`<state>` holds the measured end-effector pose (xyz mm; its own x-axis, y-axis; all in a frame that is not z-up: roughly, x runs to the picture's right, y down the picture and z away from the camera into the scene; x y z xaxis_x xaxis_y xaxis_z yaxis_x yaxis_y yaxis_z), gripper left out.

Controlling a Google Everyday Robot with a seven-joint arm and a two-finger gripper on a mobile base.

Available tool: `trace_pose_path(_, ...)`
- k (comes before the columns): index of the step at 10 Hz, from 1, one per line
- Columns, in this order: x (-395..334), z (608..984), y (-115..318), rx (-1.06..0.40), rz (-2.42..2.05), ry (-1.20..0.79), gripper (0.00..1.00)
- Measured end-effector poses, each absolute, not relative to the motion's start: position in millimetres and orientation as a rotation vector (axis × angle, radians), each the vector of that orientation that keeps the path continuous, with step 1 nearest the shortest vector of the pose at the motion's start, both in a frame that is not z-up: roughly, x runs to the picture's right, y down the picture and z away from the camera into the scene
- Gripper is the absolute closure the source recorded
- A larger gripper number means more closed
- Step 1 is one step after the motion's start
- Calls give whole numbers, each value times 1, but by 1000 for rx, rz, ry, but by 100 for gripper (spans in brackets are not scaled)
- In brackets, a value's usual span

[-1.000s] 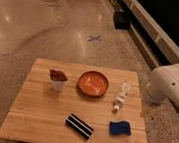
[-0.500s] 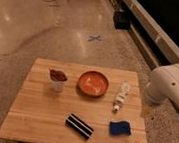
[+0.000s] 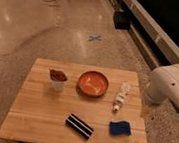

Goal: Push the eraser across the table

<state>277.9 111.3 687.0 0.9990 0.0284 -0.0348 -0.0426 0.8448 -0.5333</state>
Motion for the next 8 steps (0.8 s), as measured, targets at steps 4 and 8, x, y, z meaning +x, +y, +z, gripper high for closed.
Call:
trace_pose_path(4,231,706,155,-601,59,-85,35)
trace_pose_path(8,198,724,195,-631,42,-139,35)
